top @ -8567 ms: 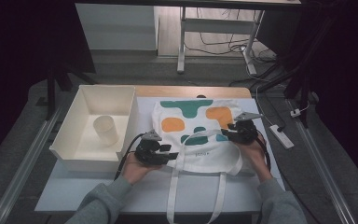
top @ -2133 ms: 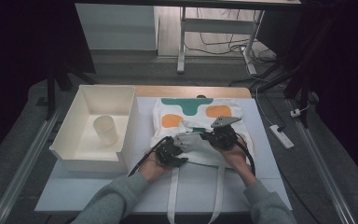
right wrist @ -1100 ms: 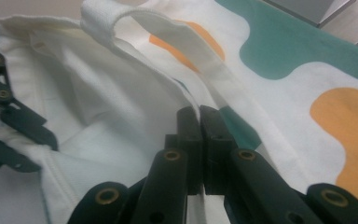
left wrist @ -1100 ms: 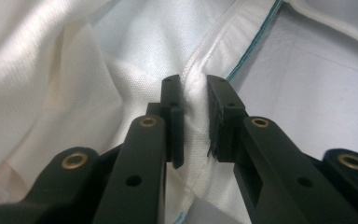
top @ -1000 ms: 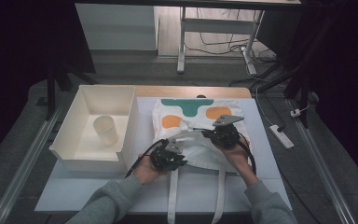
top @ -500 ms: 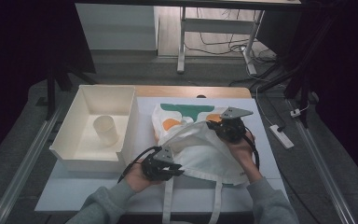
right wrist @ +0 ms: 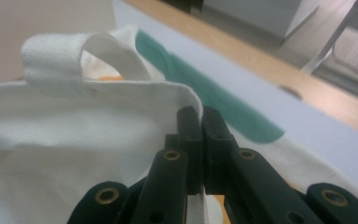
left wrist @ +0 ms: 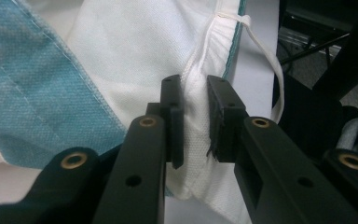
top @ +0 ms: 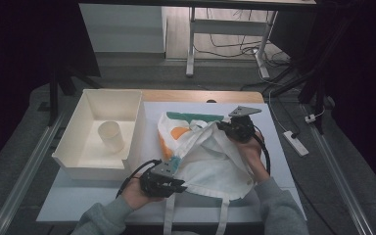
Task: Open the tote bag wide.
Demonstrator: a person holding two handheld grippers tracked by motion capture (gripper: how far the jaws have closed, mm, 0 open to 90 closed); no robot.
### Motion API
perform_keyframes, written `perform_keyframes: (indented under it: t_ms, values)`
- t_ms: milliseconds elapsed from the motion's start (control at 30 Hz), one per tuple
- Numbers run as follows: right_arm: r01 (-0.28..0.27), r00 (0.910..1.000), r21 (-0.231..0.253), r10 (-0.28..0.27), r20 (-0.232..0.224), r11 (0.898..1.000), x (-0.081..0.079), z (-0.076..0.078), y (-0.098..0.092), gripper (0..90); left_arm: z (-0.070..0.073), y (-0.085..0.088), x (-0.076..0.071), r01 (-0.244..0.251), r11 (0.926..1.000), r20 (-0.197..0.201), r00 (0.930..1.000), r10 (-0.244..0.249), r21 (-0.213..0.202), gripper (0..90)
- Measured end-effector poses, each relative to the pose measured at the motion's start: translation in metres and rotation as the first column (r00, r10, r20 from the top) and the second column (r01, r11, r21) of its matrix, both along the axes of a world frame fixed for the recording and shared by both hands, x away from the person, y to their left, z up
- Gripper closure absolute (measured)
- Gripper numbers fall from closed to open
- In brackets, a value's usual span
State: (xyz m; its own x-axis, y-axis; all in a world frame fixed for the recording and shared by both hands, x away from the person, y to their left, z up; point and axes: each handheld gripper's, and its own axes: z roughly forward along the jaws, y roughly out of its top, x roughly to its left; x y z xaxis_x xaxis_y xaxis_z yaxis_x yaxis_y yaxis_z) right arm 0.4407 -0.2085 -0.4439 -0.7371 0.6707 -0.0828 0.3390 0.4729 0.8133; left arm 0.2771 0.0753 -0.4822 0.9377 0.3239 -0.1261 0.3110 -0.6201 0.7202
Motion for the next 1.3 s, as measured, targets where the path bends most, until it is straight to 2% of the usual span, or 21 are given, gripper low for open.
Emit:
perform_keyframes:
  t_ms: [233,333,367,400,467,500,1067,1200,1300]
  values:
    - [0.003,0.9992,-0.004,-0.004,-0.040,1.000,0.006,-0.013,-0.001,87.3,-0.005,-0.003,0.001,0.007,0.9998,-0.007,0.9999,-0.007,0.017,76.9]
    - [-0.005,0.9990,-0.023,0.004,-0.044,1.000,0.010,-0.023,0.001,87.3,-0.006,-0.004,0.002,0.003,0.9998,-0.010,0.9999,-0.003,0.021,76.8]
    - [-0.005,0.9974,-0.048,0.002,-0.072,0.999,0.013,-0.035,0.003,87.2,-0.007,-0.004,0.002,0.002,0.9997,-0.011,0.9999,-0.002,0.023,76.8]
    - [-0.005,0.9974,-0.048,0.002,-0.072,0.999,0.013,-0.035,0.003,87.2,-0.007,-0.004,0.003,0.000,0.9997,-0.013,0.9999,0.000,0.023,76.8]
    - [-0.006,0.9957,-0.082,-0.001,-0.093,0.997,0.015,-0.046,0.005,87.0,-0.008,-0.004,0.003,-0.005,0.9998,-0.018,0.9998,0.006,0.019,76.6]
    - [-0.005,0.9951,-0.082,-0.003,-0.099,0.997,0.016,-0.049,0.006,87.0,-0.008,-0.003,0.004,-0.004,0.9998,-0.019,0.9998,0.005,0.019,76.4]
    - [0.000,0.9941,-0.063,-0.006,-0.108,0.998,0.015,-0.048,0.004,86.5,-0.010,-0.004,0.005,0.002,0.9997,-0.023,0.9997,-0.001,0.022,73.2]
    - [0.002,0.9946,-0.063,-0.008,-0.103,0.998,0.014,-0.047,0.004,84.7,-0.009,-0.005,0.004,0.005,0.9999,-0.022,0.9997,-0.005,0.014,66.7]
    - [-0.002,0.9949,-0.061,-0.004,-0.101,0.998,0.011,-0.045,0.005,79.4,-0.004,-0.007,0.001,-0.003,1.0000,-0.011,0.9999,0.003,0.003,56.4]
